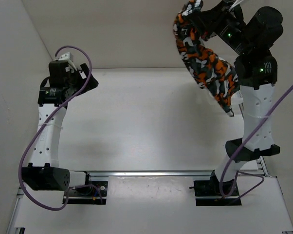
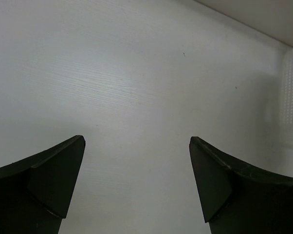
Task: Fold and stack the shorts
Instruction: Move the shorts to the center of the board, then flatten the shorts out
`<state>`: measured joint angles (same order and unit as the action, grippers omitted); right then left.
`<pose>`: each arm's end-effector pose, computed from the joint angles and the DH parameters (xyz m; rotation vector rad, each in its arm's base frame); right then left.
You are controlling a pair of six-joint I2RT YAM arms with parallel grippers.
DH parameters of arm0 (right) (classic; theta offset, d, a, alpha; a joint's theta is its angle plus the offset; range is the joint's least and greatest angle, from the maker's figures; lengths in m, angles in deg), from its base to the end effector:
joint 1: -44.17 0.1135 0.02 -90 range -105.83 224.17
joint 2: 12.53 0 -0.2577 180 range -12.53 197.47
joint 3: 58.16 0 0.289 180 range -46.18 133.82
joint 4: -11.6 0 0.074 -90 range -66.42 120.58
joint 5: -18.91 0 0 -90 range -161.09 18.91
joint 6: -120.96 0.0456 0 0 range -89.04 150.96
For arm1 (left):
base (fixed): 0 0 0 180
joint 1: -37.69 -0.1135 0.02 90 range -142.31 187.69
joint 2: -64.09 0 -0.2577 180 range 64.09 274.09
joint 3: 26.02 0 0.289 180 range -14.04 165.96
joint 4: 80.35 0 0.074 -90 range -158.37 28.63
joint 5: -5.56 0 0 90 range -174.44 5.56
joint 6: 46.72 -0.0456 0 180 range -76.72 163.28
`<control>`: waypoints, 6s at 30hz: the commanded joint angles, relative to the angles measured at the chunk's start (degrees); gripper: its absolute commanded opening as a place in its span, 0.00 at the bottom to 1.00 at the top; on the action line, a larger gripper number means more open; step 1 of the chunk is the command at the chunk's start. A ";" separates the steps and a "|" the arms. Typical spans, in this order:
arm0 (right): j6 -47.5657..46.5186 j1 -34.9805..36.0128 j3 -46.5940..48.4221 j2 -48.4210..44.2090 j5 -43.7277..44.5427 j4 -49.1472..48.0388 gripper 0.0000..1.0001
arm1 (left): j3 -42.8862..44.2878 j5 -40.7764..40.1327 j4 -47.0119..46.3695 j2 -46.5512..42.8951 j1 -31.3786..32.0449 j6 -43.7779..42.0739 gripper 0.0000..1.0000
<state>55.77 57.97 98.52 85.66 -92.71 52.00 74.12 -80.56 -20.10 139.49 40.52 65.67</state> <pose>0.3052 0.0923 0.6511 -0.2122 1.3041 0.8126 0.3143 -0.0186 0.4144 -0.3370 2.1815 -0.3211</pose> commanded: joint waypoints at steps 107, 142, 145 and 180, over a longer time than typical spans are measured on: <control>4.19 0.96 -92.77 -23.31 6.61 -3.11 0.62 | 41.92 -16.99 19.23 58.02 29.96 15.05 0.32; 0.58 23.73 -67.35 8.35 14.82 -1.27 0.85 | 2.28 -13.28 14.66 11.10 21.16 17.42 0.10; 2.77 23.73 -72.10 4.74 17.41 -1.27 0.92 | 0.71 -13.28 14.66 9.78 21.16 17.42 0.10; 6.21 4.05 -29.34 9.83 15.04 7.60 0.00 | 43.45 -14.34 20.63 27.86 7.72 7.31 0.10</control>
<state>63.49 64.46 56.47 98.23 -78.59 56.18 104.81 -94.81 -0.93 165.96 50.03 76.38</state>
